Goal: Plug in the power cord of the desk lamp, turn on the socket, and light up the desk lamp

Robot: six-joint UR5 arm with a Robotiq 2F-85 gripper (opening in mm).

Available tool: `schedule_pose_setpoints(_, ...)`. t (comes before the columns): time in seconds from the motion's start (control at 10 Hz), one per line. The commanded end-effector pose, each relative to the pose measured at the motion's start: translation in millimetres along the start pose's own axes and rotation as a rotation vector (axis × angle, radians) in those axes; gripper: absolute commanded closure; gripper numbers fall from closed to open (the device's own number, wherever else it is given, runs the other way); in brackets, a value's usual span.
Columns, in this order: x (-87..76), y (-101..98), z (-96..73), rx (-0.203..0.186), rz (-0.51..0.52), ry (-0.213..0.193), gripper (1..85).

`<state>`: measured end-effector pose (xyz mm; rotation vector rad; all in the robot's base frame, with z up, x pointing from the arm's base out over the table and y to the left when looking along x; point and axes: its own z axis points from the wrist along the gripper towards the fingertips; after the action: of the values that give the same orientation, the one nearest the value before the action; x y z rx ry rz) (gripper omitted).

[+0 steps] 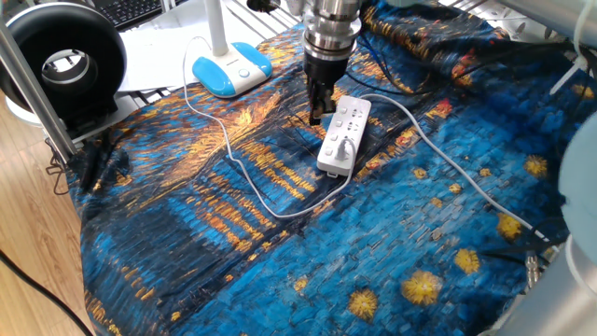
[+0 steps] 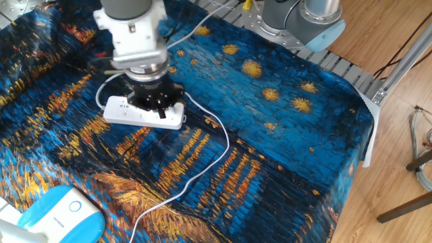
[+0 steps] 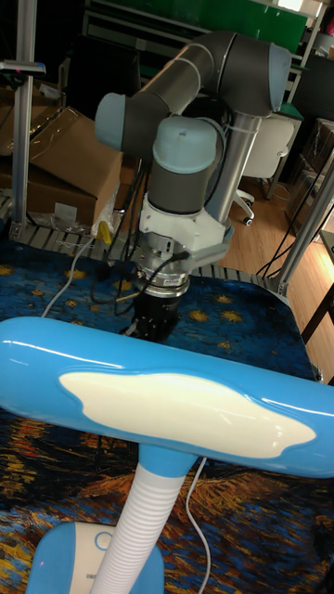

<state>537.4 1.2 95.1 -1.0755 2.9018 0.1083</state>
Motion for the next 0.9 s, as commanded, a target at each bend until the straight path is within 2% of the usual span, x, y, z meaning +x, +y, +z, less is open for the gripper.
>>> schedule_pose_setpoints(0.0, -29.9, 20.7, 7.3, -0.023, 0.523, -0.080, 84.3)
schedule_pose_setpoints(0.1, -29.2, 22.3, 10.0, -0.018, 0.541, -0.070, 84.3)
schedule_pose_setpoints(0.3, -21.2, 3.4, 21.4, 0.086, 0.601, -0.064, 84.3)
schedule_pose_setpoints(0.4, -13.7, -4.7, 28.6, 0.113, 0.646, -0.058, 84.3)
schedule_pose_setpoints(0.5, -10.4, -9.4, 32.6, 0.113, 0.715, -0.062, 84.3)
schedule_pose_setpoints(0.6, -10.2, -24.5, 34.6, 0.146, 0.750, -0.092, 84.3)
schedule_pose_setpoints(0.7, -9.7, -24.1, 38.0, 0.122, 0.798, -0.109, 84.3)
schedule_pose_setpoints(0.8, -20.6, -2.1, 42.2, 0.009, 0.935, -0.128, 84.3)
